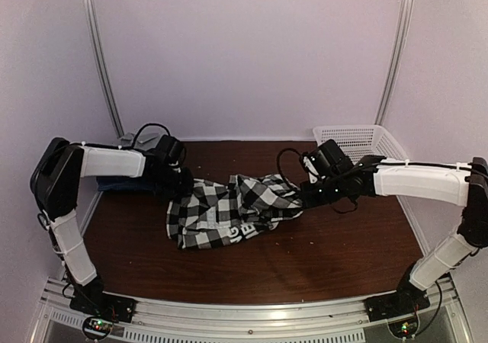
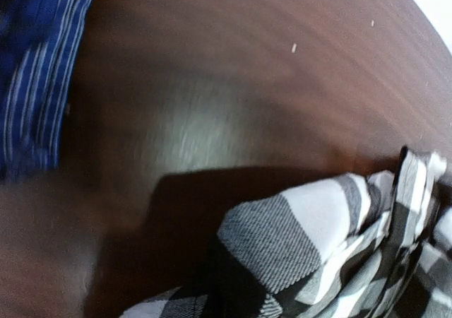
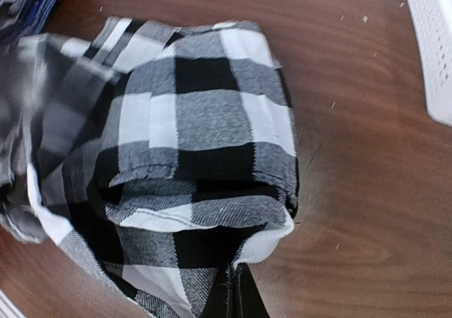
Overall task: Fold and stack the long sleeve shirts
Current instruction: Smooth out the crumpled shirt at the center of the board.
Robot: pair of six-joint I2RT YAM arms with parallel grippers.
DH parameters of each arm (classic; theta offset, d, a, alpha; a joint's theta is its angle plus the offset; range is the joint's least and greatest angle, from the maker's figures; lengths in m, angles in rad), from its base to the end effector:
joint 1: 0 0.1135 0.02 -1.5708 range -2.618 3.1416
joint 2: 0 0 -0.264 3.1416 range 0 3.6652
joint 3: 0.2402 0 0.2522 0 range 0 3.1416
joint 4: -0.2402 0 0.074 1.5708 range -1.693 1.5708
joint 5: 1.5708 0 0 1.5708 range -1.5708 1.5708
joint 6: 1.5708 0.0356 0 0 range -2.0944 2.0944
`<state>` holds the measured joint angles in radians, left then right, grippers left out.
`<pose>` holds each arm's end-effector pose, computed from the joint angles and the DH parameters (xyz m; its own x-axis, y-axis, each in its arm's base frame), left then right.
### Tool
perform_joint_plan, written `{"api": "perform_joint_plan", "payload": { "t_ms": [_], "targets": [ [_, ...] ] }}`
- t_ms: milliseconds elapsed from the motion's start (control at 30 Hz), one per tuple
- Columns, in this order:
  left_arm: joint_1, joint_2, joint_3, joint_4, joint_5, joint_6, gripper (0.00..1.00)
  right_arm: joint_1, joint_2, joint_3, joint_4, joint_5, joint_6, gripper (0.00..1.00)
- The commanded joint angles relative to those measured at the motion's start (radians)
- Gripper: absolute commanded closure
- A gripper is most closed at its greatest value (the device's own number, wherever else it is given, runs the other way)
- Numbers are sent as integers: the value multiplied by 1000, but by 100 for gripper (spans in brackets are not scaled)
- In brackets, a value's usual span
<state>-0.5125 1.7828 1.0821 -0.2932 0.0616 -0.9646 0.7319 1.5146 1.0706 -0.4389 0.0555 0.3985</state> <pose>0.3137 -0.1790 0.1677 -0.8425 -0.4672 -0.2683 -0.3048 0.8240 -0.4776 0.2406 0.2135 0.2414 -0.7784 -0.1785 -0.6018 -0.3678 0.9066 0.2069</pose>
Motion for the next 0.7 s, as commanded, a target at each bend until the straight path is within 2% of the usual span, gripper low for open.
{"api": "perform_joint_plan", "payload": {
  "t_ms": [0, 200, 300, 500, 667],
  "targets": [
    [59, 182, 327, -204, 49, 265, 100, 94, -53, -68, -128, -92, 126, 100],
    [74, 481, 788, -312, 178, 372, 100, 298, -144, -224, -152, -65, 348, 100],
    [70, 625, 972, -305, 292, 383, 100, 415, -205, -277, -127, -49, 479, 100],
    [41, 722, 1100, -139, 416, 389, 100, 659, -217, -290, -76, 6, 563, 100],
    [30, 814, 1247, -78, 513, 379, 100, 727, -145, -284, -107, 7, 529, 100]
  ]
}}
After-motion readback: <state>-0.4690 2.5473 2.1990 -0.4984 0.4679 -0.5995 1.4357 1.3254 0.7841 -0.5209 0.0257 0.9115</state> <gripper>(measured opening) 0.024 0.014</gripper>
